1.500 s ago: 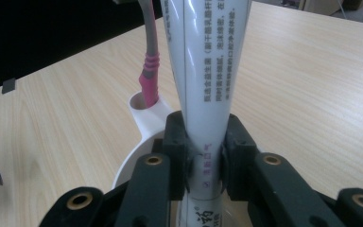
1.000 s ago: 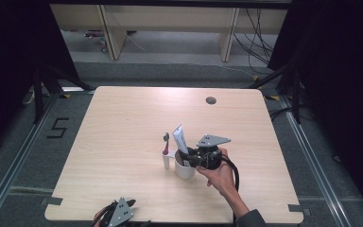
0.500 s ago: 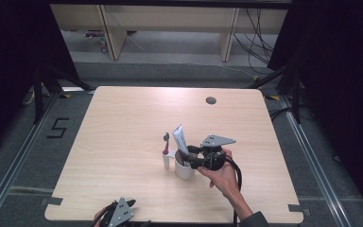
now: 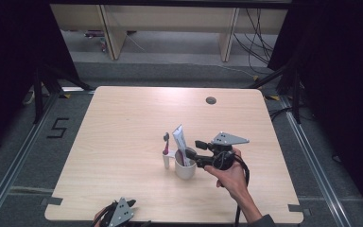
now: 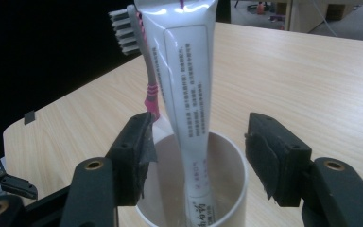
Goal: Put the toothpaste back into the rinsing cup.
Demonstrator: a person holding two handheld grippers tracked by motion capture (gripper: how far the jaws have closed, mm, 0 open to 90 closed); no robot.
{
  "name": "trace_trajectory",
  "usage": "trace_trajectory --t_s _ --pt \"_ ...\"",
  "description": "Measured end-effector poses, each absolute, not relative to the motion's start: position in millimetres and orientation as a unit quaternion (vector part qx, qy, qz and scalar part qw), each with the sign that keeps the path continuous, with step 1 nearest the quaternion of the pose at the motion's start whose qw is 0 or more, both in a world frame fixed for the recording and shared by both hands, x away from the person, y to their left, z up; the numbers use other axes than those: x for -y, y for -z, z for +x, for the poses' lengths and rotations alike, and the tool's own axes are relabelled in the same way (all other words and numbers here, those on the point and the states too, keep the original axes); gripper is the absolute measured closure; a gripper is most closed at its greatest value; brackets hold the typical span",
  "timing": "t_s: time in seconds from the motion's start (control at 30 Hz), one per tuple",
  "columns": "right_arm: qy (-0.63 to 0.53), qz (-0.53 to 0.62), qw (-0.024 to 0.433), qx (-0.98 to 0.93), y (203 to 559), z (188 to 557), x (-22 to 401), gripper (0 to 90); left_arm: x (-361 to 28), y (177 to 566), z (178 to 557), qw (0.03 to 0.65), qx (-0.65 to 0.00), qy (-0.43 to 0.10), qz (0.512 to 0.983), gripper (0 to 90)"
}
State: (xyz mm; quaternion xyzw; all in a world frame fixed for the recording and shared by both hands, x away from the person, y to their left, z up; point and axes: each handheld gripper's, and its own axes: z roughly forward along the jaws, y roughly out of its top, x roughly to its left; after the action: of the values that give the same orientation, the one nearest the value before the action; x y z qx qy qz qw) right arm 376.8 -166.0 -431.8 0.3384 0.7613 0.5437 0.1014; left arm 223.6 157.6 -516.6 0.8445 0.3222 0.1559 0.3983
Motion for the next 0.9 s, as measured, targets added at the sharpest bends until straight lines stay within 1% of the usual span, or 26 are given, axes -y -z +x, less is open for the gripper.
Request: trace_trajectory --t_s 0.13,0.17,0.23,0.37,0.4,0.43,0.5,0.63,0.67,0.83,0.87,0.9 --pt "-0.542 0.352 0.093 -0.758 430 374 174 42.8 -158 517 224 0.398 -0.322 -0.156 0.845 17.6" --pt "-0.544 0.344 0.108 -0.758 430 375 176 42.9 -158 517 224 0.398 -0.322 -0.156 0.845 17.6" --pt "-0.543 0.359 0.092 -0.753 429 372 180 42.9 -158 517 224 0.400 -0.321 -0.157 0.844 17.6" --pt "-0.547 0.356 0.103 -0.751 430 372 186 42.9 -158 517 224 0.396 -0.322 -0.157 0.845 17.6" --pt "-0.548 0.361 0.096 -0.748 428 369 188 42.9 -158 517 224 0.398 -0.322 -0.157 0.845 17.6" --pt "-0.550 0.354 0.106 -0.749 428 371 189 42.9 -158 516 224 0.394 -0.322 -0.156 0.846 17.6" --pt "-0.551 0.359 0.098 -0.747 428 369 191 42.9 -157 517 223 0.407 -0.329 -0.152 0.839 17.6" --pt "-0.551 0.363 0.098 -0.745 427 367 194 42.6 -157 517 223 0.407 -0.329 -0.153 0.838 17.6" --pt "-0.551 0.357 0.110 -0.746 427 367 195 42.3 -156 517 223 0.407 -0.329 -0.153 0.838 17.6" --pt "-0.549 0.361 0.110 -0.746 426 365 198 41.7 -158 516 223 0.403 -0.325 -0.154 0.841 17.6" --pt "-0.552 0.370 0.098 -0.741 426 364 197 41.5 -158 516 223 0.404 -0.325 -0.154 0.841 17.6" --pt "-0.551 0.364 0.104 -0.744 427 365 199 41.3 -158 516 223 0.404 -0.325 -0.154 0.841 17.6"
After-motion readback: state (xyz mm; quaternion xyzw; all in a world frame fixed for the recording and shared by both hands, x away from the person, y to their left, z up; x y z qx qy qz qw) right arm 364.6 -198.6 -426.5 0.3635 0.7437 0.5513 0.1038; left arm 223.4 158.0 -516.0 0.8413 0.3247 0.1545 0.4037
